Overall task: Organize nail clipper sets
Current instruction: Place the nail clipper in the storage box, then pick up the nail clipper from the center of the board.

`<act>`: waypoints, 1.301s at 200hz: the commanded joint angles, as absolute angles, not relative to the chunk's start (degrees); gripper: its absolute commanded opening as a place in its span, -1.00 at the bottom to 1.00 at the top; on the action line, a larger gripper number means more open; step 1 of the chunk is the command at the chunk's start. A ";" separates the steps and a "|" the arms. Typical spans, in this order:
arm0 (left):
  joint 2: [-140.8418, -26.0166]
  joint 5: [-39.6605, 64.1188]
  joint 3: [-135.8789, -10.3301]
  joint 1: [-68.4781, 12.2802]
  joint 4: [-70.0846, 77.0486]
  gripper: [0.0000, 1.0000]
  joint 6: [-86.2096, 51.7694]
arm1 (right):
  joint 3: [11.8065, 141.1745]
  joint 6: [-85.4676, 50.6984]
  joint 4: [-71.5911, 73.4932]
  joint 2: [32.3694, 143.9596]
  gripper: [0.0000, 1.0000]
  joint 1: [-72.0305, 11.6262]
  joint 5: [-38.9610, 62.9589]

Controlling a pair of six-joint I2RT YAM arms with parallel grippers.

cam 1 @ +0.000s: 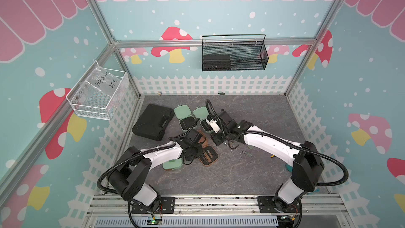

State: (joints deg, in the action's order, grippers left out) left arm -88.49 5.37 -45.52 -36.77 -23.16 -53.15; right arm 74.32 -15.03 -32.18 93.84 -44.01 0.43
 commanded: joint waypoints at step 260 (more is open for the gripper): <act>-88.92 4.74 -44.47 -37.07 -25.93 -1.00 -52.83 | 71.98 5.92 -38.54 115.31 -0.48 -32.12 5.62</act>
State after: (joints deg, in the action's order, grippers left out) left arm -88.49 5.37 -45.52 -36.80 -23.16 -53.15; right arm 72.99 4.29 -34.59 110.89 -32.95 3.44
